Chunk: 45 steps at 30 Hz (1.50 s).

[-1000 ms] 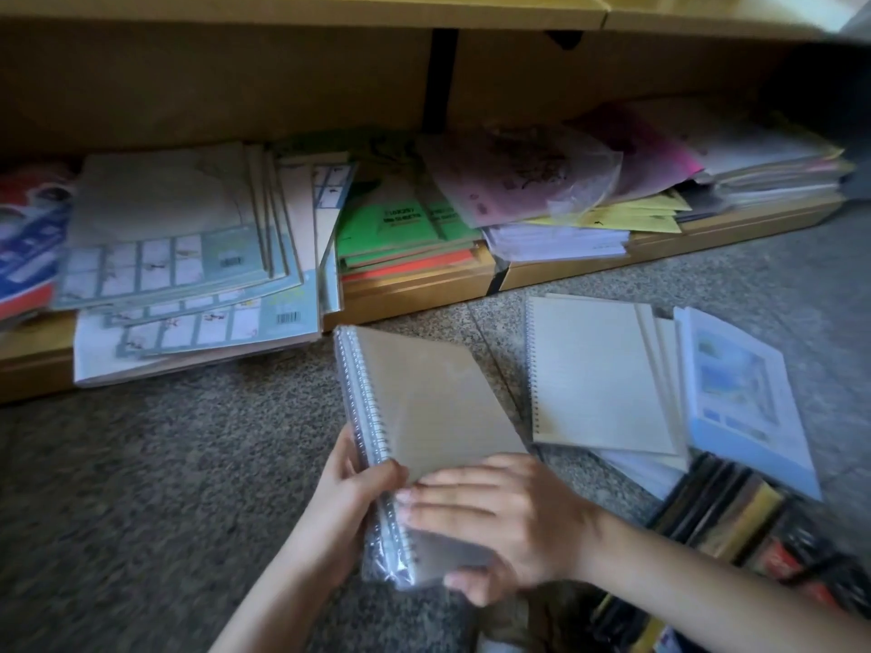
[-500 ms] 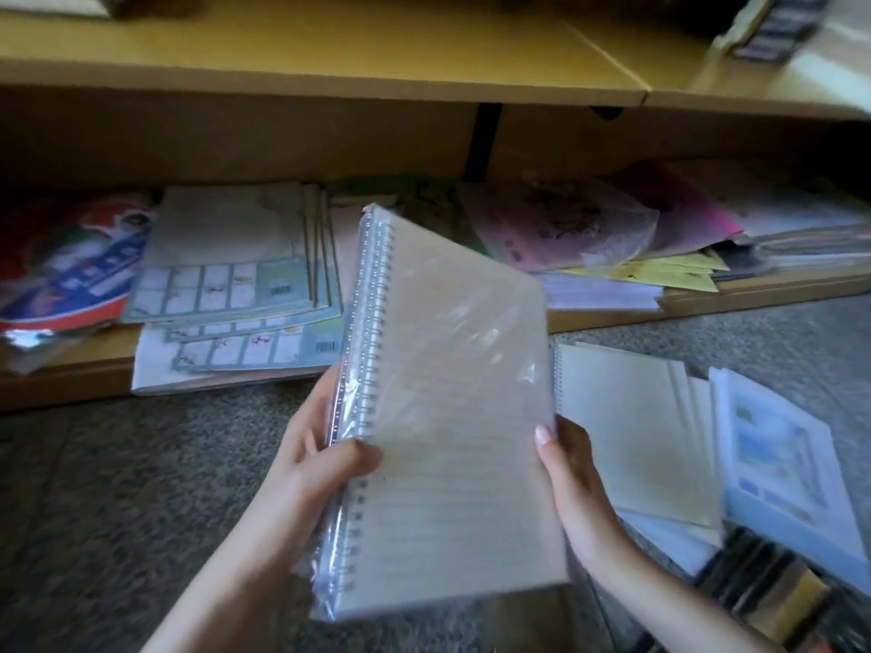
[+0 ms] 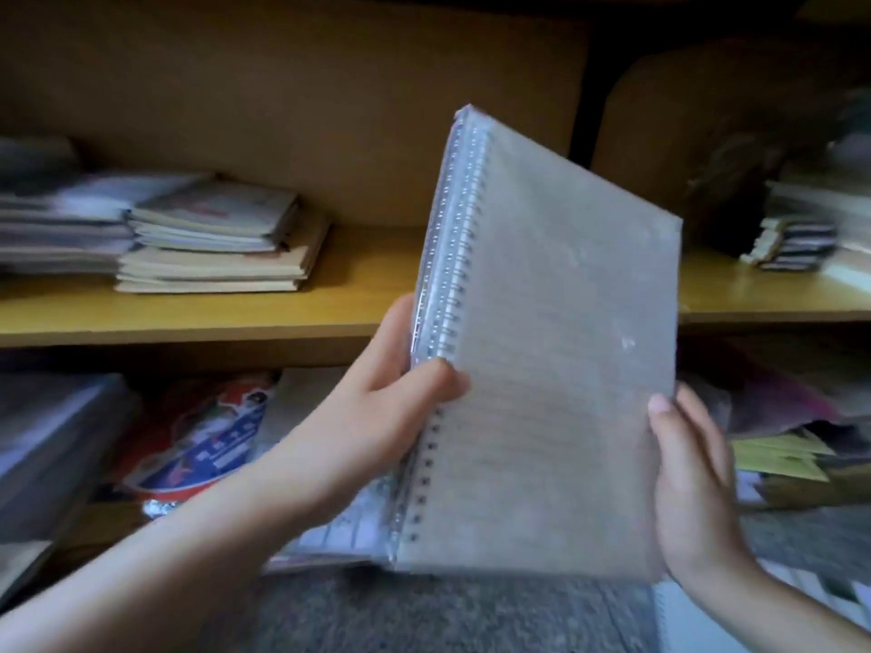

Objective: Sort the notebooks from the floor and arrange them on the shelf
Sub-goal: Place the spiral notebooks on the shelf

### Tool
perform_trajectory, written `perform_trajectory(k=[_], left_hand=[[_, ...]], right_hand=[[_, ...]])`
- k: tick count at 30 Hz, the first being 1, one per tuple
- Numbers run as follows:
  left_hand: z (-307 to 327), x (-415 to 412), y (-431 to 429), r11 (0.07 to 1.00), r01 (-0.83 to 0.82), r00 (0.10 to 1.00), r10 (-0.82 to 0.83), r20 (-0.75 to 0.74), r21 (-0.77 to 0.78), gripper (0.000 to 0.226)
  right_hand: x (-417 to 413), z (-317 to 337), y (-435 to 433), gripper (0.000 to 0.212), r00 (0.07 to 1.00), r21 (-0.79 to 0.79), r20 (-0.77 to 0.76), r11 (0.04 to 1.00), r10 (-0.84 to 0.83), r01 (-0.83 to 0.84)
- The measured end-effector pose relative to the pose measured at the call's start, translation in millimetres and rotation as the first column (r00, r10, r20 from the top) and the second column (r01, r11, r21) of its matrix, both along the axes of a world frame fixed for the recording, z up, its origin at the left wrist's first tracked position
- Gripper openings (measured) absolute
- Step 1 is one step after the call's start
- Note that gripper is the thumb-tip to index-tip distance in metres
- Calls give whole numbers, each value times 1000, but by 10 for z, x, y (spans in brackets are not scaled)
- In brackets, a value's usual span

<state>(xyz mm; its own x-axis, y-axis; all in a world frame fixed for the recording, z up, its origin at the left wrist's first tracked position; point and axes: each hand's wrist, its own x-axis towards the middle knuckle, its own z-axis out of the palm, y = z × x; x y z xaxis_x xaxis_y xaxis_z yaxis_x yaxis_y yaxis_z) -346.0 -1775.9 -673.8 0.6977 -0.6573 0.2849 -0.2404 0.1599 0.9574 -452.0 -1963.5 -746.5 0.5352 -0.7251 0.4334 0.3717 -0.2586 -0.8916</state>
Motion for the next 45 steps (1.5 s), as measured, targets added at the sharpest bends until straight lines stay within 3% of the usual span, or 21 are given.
perform_trajectory(k=[4, 9, 12, 16, 20, 22, 24, 25, 27, 30, 31, 33, 34, 36, 39, 42, 45], left_hand=[[263, 282, 91, 962, -46, 998, 54, -22, 268, 26], [229, 616, 213, 912, -41, 973, 129, -193, 408, 18], [196, 773, 253, 851, -118, 968, 213, -131, 511, 23], [211, 892, 292, 782, -206, 947, 311, -82, 588, 53], [247, 932, 339, 777, -203, 956, 288, -50, 596, 131], [287, 882, 325, 689, -240, 967, 233, 105, 684, 135], [261, 821, 271, 534, -307, 949, 104, 299, 788, 134], [226, 787, 242, 448, -368, 915, 16, 404, 815, 132], [132, 729, 236, 374, -513, 789, -149, 596, 772, 117], [33, 672, 273, 462, -553, 674, -242, 698, 694, 83], [13, 670, 281, 478, -569, 637, -258, 726, 669, 75], [0, 660, 290, 459, -632, 552, -300, 778, 624, 68], [11, 640, 300, 439, -643, 538, -323, 778, 627, 70], [64, 580, 334, 416, -628, 564, -339, 753, 658, 75], [84, 520, 399, 450, -636, 546, -311, 778, 627, 59], [85, 537, 401, 463, -670, 496, -303, 814, 580, 50], [95, 651, 347, 472, -677, 522, -231, 821, 564, 47]], right_hand=[[308, 309, -55, 24, 995, 103, -101, 995, 21, -11], [667, 494, -64, 16, 926, 276, -313, 953, 212, -125], [837, 572, -67, 22, 904, 296, -372, 950, 211, -99], [952, 745, -77, 17, 874, 513, -332, 845, 354, -147], [1023, 867, -72, 6, 954, 542, -110, 822, 277, -177], [1032, 914, -33, 23, 976, 406, 12, 891, 217, -203], [998, 898, 11, 35, 990, 61, -54, 990, 130, -126], [970, 869, 26, 36, 990, -166, -119, 981, 78, -97], [882, 815, 54, 35, 974, -531, -228, 837, 6, -129], [731, 763, 109, 42, 882, -803, -449, 496, -143, -329], [691, 737, 147, 44, 850, -862, -466, 344, -247, -373], [652, 653, 210, 44, 863, -936, -345, 62, -369, -347], [637, 624, 235, 43, 876, -948, -288, -11, -388, -317], [632, 577, 220, 41, 914, -975, -171, -70, -367, -211], [621, 527, 176, 34, 947, -987, -60, -121, -317, -103], [658, 408, 167, 36, 956, -990, -43, -115, -290, -79], [771, 350, 197, 39, 941, -993, -66, -67, -332, -93]])
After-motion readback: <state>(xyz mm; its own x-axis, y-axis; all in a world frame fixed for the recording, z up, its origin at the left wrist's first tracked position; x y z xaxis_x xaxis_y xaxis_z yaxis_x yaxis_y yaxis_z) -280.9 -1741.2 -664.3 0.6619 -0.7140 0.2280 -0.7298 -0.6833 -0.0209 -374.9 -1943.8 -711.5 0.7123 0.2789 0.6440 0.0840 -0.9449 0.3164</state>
